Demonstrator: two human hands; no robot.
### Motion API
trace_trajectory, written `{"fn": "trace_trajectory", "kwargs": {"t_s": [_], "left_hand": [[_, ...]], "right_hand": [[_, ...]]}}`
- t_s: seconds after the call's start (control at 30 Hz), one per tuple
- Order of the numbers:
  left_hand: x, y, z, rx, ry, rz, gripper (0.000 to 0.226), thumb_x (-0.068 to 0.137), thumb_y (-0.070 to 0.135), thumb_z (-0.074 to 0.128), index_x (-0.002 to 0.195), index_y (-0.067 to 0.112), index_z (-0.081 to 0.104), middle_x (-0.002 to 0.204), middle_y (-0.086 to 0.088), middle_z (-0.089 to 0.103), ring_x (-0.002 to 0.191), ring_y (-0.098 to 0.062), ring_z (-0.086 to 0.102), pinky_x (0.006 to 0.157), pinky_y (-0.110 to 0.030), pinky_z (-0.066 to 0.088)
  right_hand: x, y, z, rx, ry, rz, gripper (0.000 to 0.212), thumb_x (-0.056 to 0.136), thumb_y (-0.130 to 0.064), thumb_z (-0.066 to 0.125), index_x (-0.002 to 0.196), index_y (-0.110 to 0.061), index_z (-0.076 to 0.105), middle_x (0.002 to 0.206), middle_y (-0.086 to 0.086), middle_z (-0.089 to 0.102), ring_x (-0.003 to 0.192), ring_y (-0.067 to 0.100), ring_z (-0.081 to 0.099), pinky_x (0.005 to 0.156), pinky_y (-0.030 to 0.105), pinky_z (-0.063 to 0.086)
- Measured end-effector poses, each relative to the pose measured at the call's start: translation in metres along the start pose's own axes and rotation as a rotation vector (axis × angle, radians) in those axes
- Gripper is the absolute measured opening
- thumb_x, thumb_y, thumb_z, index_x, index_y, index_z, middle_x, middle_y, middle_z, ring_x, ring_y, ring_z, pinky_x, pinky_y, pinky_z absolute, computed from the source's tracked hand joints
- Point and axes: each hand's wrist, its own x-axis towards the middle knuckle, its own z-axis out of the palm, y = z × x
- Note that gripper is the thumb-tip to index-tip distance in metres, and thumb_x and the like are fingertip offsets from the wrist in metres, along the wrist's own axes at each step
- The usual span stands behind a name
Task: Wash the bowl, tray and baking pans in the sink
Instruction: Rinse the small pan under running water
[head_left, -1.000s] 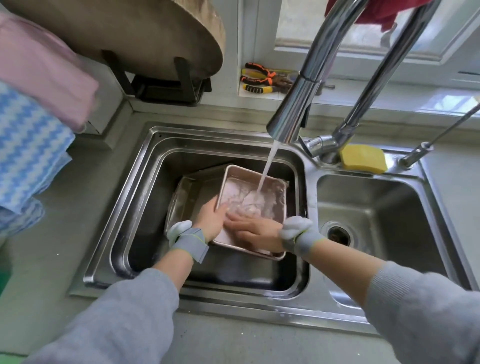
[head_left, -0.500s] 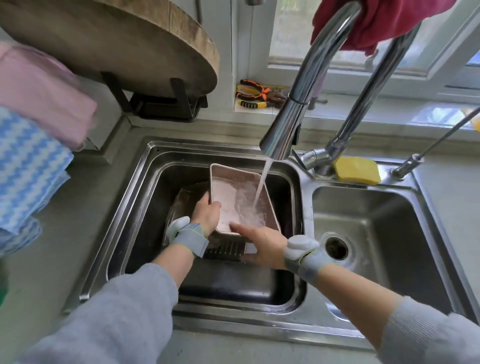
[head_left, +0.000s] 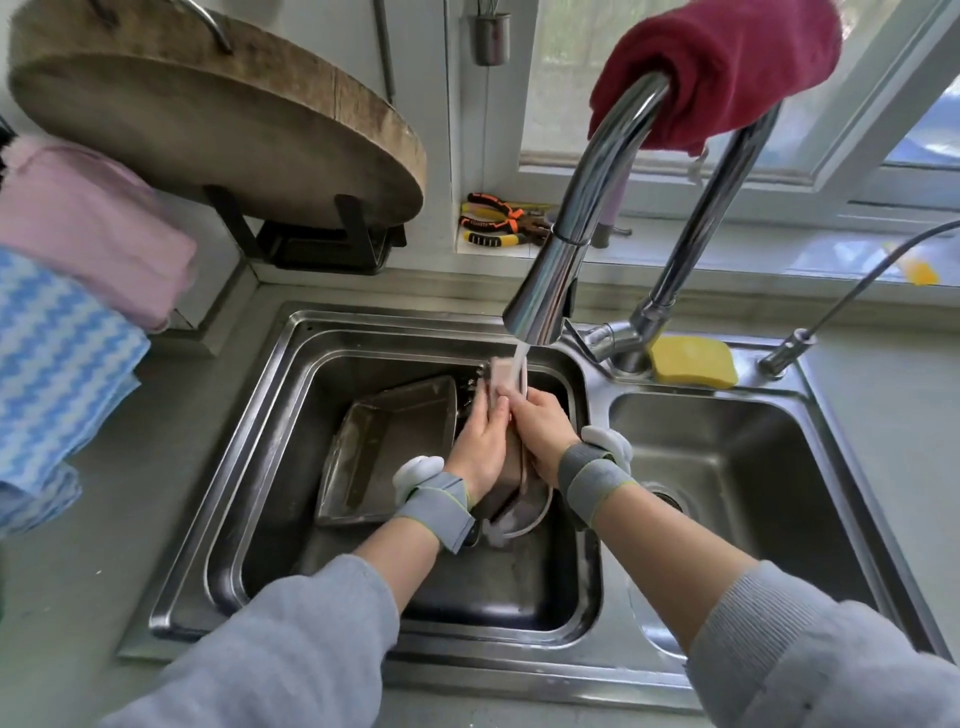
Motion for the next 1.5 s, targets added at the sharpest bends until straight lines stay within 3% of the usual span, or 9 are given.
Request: {"fn": "trace_trajectory", "kwargs": {"t_s": [0.1, 0.27, 0.43, 0.6, 0.93, 1.13, 1.27, 1.4, 1.5], "left_hand": [[0.011, -0.001, 0.004, -0.035, -0.013, 0.039, 0.057, 0.102, 0.034, 0.033, 0.152, 0.023, 0.01, 0.156, -0.001, 0.023, 0.144, -0.014, 0.022, 0.12, -0.03, 0.015], [0.026, -0.005, 0.002, -0.045, -0.022, -0.108, 0.101, 0.071, 0.086, 0.036, 0.152, 0.03, 0.012, 0.157, -0.005, 0.023, 0.144, -0.018, 0.026, 0.119, -0.039, 0.02], [0.012, -0.001, 0.009, -0.056, -0.004, 0.032, 0.055, 0.102, 0.035, 0.029, 0.152, 0.019, 0.012, 0.157, -0.001, 0.018, 0.146, -0.013, 0.016, 0.121, -0.032, 0.011], [0.022, -0.026, -0.015, 0.026, -0.016, -0.272, 0.071, 0.094, 0.063, 0.024, 0.143, 0.014, 0.042, 0.148, -0.002, 0.041, 0.138, -0.019, 0.037, 0.118, -0.035, 0.024], [0.003, -0.057, -0.024, 0.19, 0.023, -0.38, 0.063, 0.101, 0.046, 0.022, 0.14, 0.0, 0.039, 0.149, -0.015, 0.038, 0.138, -0.027, 0.035, 0.115, -0.033, 0.024], [-0.032, -0.057, -0.022, -0.148, 0.073, -0.53, 0.056, 0.091, 0.06, 0.04, 0.121, 0.015, 0.056, 0.12, -0.012, 0.06, 0.11, -0.034, 0.059, 0.09, -0.051, 0.052], [-0.061, -0.054, -0.014, -0.412, 0.072, -0.552, 0.03, 0.089, 0.047, 0.055, 0.1, 0.019, 0.059, 0.093, -0.008, 0.059, 0.083, -0.023, 0.063, 0.051, -0.028, 0.055], [-0.089, -0.051, -0.025, -0.413, 0.071, -0.603, 0.022, 0.086, 0.037, 0.05, 0.074, 0.019, 0.05, 0.067, -0.002, 0.049, 0.055, -0.014, 0.05, 0.033, -0.009, 0.032], [-0.111, -0.043, -0.04, -0.414, 0.119, -0.627, 0.028, 0.089, 0.033, 0.052, 0.068, 0.016, 0.048, 0.06, -0.004, 0.05, 0.058, -0.015, 0.047, 0.038, -0.016, 0.045]], "right_hand": [[0.006, -0.002, -0.001, 0.106, 0.036, 0.057, 0.026, 0.094, -0.028, 0.054, 0.081, -0.008, 0.066, 0.083, 0.014, 0.064, 0.079, 0.023, 0.061, 0.074, 0.034, 0.05], [0.009, 0.001, -0.001, 0.223, 0.009, -0.014, 0.026, 0.095, -0.03, 0.055, 0.083, -0.012, 0.068, 0.087, 0.011, 0.069, 0.081, 0.02, 0.065, 0.082, 0.038, 0.054], [0.012, 0.002, -0.001, 0.166, 0.059, 0.02, 0.024, 0.093, -0.034, 0.055, 0.081, -0.016, 0.066, 0.087, 0.011, 0.069, 0.085, 0.025, 0.065, 0.084, 0.044, 0.054], [-0.011, 0.007, -0.014, 0.295, 0.021, 0.048, 0.021, 0.096, -0.028, 0.054, 0.089, -0.012, 0.066, 0.082, 0.008, 0.07, 0.073, 0.019, 0.066, 0.074, 0.033, 0.056], [-0.057, -0.006, -0.078, 0.43, 0.19, 0.117, 0.031, 0.1, -0.033, 0.046, 0.094, -0.008, 0.064, 0.083, 0.007, 0.07, 0.071, 0.019, 0.067, 0.065, 0.032, 0.055], [-0.081, -0.002, -0.091, 0.474, 0.181, 0.157, 0.033, 0.101, -0.031, 0.043, 0.091, -0.006, 0.062, 0.083, 0.008, 0.068, 0.069, 0.02, 0.065, 0.061, 0.031, 0.054], [-0.092, 0.003, -0.095, 0.521, 0.185, 0.204, 0.024, 0.1, -0.026, 0.047, 0.108, -0.005, 0.056, 0.094, 0.012, 0.063, 0.082, 0.025, 0.062, 0.085, 0.042, 0.054], [-0.105, 0.005, -0.095, 0.552, 0.07, 0.272, 0.017, 0.095, -0.021, 0.057, 0.081, -0.012, 0.053, 0.067, 0.003, 0.048, 0.037, 0.008, 0.052, 0.038, 0.018, 0.045], [-0.108, 0.008, -0.092, 0.418, -0.013, 0.364, 0.013, 0.093, -0.021, 0.058, 0.085, -0.013, 0.051, 0.069, 0.004, 0.046, 0.038, 0.01, 0.049, 0.033, 0.016, 0.04]]}}
